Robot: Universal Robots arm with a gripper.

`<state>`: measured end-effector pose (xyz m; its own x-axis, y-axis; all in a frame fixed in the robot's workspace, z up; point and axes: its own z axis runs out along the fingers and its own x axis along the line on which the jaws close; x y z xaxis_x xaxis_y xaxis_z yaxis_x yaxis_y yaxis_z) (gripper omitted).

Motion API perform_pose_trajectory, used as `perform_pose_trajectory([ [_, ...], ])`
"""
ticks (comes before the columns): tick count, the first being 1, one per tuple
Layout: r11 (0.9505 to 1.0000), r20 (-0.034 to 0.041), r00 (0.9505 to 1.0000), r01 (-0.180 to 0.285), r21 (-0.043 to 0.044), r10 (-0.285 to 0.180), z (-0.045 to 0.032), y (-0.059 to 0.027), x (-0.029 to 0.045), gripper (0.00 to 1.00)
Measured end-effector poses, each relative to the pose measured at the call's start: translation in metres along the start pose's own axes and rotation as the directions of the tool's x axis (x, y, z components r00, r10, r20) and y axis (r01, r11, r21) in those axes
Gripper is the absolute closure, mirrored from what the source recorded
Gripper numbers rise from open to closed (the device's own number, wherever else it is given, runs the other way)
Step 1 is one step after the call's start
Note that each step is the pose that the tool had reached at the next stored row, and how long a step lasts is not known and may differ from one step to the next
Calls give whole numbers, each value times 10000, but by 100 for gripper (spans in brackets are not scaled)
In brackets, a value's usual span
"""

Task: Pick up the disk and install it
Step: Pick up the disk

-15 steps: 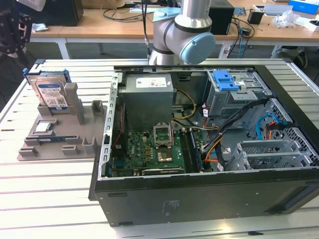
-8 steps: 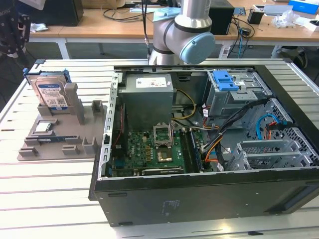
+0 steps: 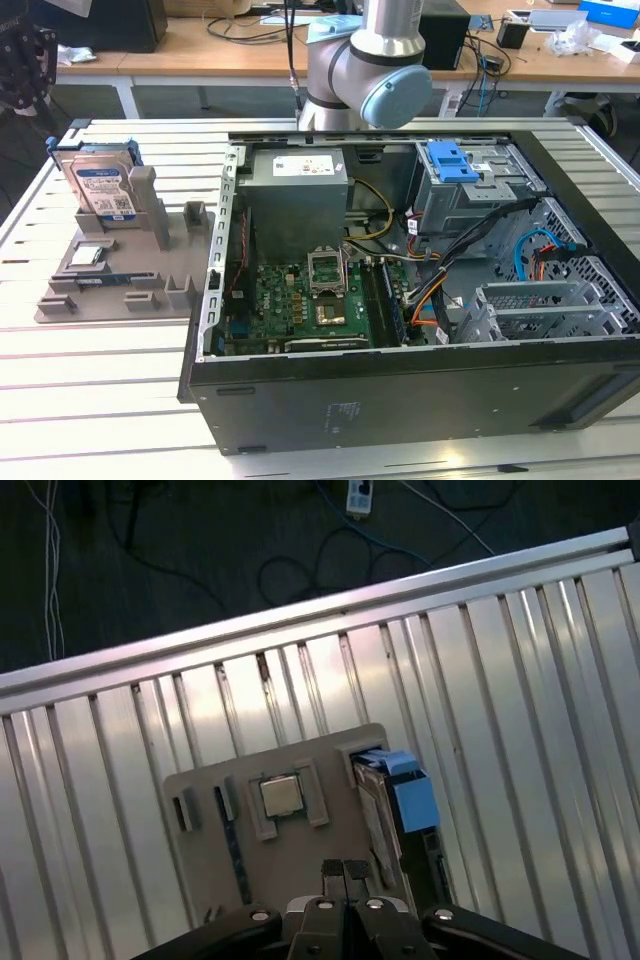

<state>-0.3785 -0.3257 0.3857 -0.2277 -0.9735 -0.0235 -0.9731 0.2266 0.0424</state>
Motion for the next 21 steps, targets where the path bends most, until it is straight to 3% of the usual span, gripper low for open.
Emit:
perform_pose_trajectory([
  [4, 9991, -18, 9991, 424, -10, -424, 0, 0, 0, 89],
  [11, 9916, -53, 9916, 1289, -34, -1289, 0, 0, 0, 89],
  [19, 9906, -56, 9906, 1367, -36, -1367, 0, 0, 0, 89],
  [21, 9902, -57, 9902, 1393, -37, -1393, 0, 0, 0, 76],
])
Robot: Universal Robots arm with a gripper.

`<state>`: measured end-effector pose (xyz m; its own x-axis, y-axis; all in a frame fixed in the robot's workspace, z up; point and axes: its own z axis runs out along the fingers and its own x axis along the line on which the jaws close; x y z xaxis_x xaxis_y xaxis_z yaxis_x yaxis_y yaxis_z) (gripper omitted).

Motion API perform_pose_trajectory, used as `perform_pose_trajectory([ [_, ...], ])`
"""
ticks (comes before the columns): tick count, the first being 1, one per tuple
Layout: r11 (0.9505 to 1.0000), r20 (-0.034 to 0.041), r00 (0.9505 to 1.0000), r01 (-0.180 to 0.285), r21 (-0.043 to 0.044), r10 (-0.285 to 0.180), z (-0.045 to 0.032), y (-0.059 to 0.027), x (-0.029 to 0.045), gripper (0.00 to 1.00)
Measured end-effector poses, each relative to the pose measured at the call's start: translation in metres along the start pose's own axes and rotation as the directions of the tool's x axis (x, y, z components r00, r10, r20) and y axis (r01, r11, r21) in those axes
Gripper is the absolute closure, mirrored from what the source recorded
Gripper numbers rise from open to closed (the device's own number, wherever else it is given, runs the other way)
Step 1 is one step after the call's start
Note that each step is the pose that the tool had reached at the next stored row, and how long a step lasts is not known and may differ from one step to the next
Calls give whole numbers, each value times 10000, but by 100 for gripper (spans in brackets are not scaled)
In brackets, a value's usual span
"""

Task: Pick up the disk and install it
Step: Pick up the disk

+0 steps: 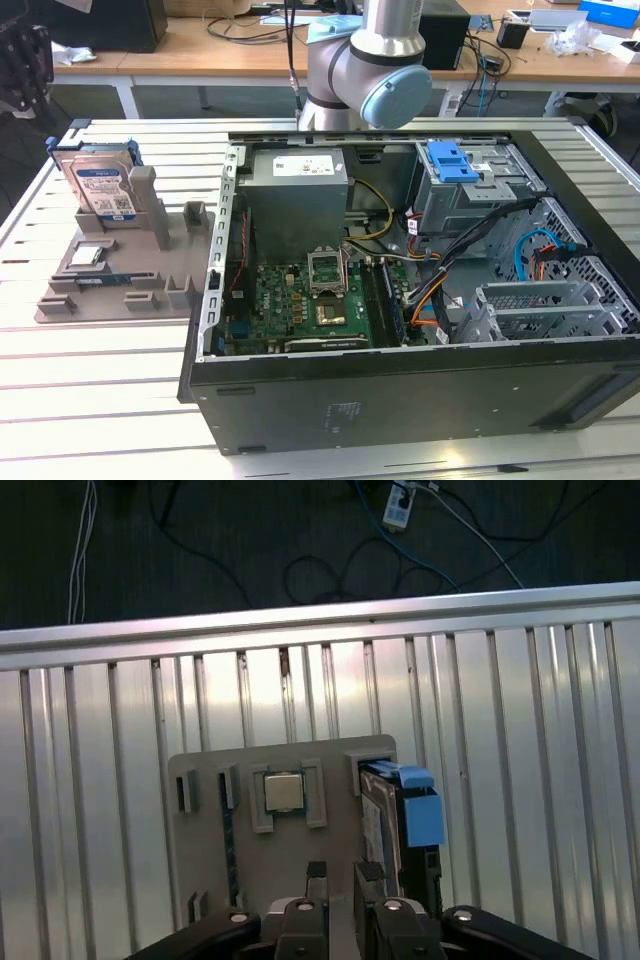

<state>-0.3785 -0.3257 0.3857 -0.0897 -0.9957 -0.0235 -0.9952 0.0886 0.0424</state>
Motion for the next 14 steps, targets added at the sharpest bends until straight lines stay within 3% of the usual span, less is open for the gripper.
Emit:
perform_pose_trajectory([
  [2, 10000, -1, 10000, 21, -1, -21, 0, 0, 0, 71],
  [3, 10000, -2, 10000, 41, -1, -41, 0, 0, 0, 53],
  [4, 10000, -2, 10000, 55, -1, -55, 0, 0, 0, 53],
  [5, 10000, -3, 10000, 73, -2, -73, 0, 0, 0, 46],
  [14, 9999, -6, 9999, 129, -3, -129, 11, 1, -22, 46],
])
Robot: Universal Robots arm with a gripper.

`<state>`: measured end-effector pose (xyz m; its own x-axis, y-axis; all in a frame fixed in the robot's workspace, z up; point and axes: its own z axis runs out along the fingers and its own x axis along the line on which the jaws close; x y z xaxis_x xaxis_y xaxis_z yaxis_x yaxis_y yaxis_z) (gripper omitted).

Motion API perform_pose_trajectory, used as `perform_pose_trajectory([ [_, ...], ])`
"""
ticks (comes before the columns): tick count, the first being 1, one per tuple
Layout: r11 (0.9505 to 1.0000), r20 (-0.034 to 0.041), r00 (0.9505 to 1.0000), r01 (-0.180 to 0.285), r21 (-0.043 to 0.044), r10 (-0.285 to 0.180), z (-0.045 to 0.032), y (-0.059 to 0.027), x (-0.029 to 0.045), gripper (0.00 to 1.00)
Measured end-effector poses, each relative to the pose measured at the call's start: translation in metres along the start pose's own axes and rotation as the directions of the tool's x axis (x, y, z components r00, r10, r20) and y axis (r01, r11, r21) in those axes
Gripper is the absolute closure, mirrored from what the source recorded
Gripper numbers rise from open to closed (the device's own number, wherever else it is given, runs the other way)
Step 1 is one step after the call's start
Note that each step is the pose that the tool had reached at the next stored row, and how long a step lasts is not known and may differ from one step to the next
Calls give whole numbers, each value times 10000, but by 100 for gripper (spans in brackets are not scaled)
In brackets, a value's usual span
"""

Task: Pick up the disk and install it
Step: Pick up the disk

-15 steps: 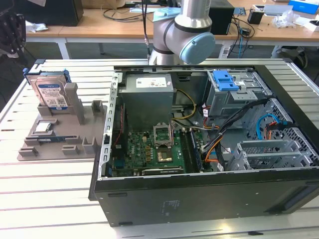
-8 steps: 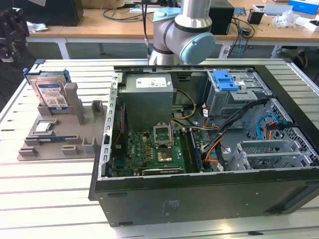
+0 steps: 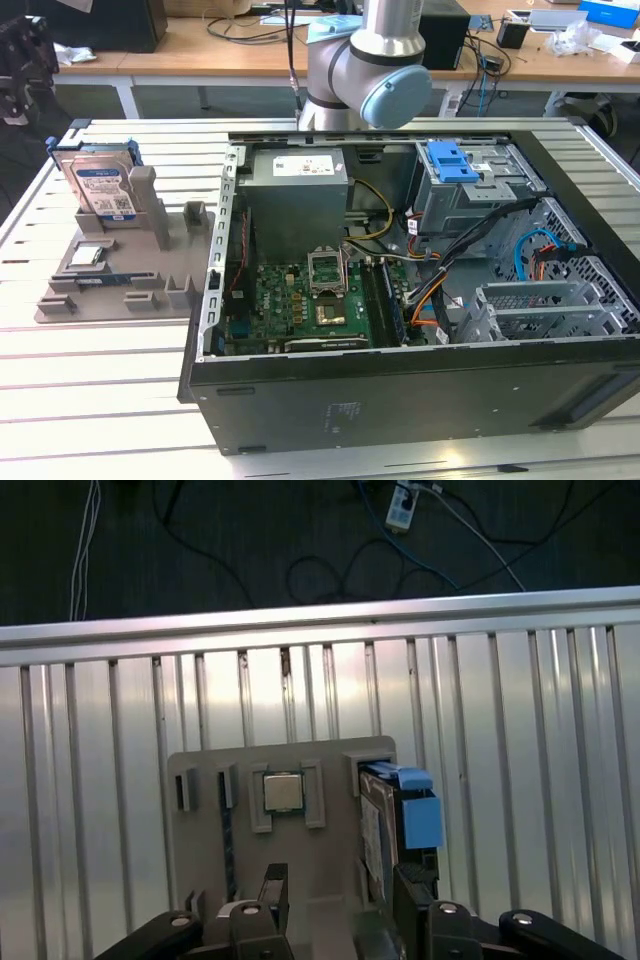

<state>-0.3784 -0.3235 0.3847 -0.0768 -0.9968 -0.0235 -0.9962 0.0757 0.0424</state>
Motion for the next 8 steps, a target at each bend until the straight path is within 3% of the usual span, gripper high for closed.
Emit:
perform_pose_trajectory([
  [8, 10000, 1, 10000, 0, 1, 0, 36, 8, -128, 46],
])
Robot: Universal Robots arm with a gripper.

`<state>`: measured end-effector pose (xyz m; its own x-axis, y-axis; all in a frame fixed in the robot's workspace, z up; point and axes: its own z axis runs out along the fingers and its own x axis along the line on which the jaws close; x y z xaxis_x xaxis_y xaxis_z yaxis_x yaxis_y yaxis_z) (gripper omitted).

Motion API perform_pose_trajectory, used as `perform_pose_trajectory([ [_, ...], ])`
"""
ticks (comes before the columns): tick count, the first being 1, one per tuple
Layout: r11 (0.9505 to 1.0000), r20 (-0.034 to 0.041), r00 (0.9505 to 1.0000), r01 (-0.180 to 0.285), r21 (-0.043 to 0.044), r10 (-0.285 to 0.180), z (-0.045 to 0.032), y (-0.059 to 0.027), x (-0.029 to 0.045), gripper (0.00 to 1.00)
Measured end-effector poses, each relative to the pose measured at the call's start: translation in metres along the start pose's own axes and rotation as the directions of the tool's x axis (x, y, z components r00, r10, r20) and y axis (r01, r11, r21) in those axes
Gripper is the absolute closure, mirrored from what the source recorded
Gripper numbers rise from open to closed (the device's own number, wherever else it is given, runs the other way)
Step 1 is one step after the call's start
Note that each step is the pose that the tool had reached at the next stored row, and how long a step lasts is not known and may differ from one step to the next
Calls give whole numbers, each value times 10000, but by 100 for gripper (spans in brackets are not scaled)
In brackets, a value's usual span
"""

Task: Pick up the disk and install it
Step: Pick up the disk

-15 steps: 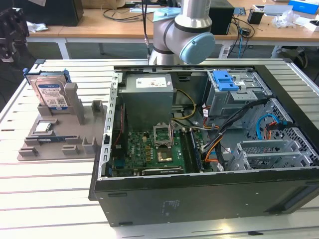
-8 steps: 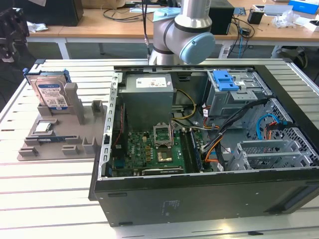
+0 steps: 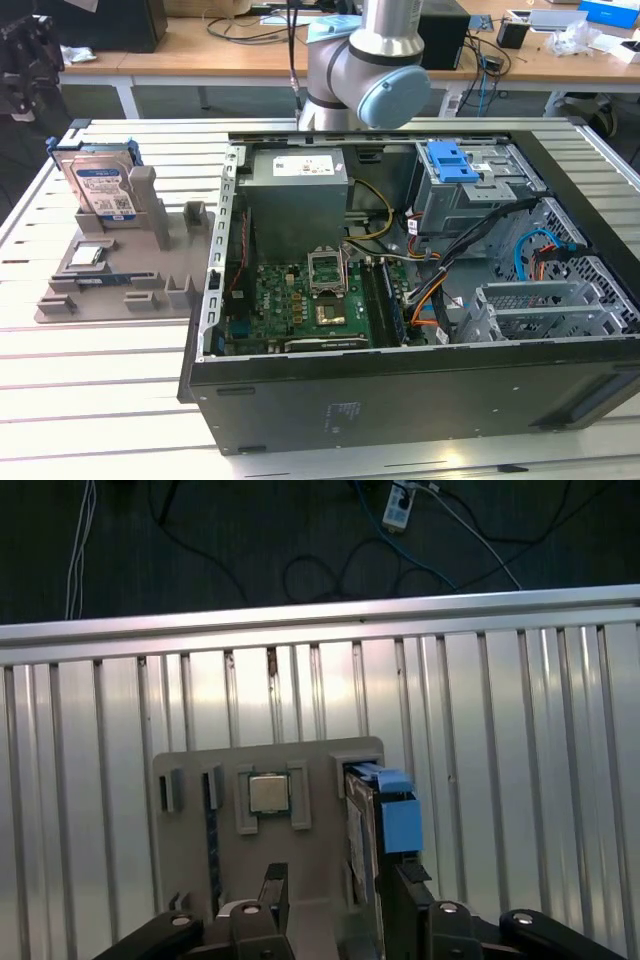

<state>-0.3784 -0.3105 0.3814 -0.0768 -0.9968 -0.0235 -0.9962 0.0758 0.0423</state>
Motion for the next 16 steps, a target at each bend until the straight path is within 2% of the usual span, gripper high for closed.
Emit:
perform_pose_trajectory([
  [9, 10000, 0, 10000, 1, 0, -1, 47, 9, -145, 46],
  [13, 10000, 0, 10000, 1, -1, -1, 72, 20, -300, 46],
  [16, 10000, 0, 10000, 0, 0, 0, 83, 25, -363, 46],
])
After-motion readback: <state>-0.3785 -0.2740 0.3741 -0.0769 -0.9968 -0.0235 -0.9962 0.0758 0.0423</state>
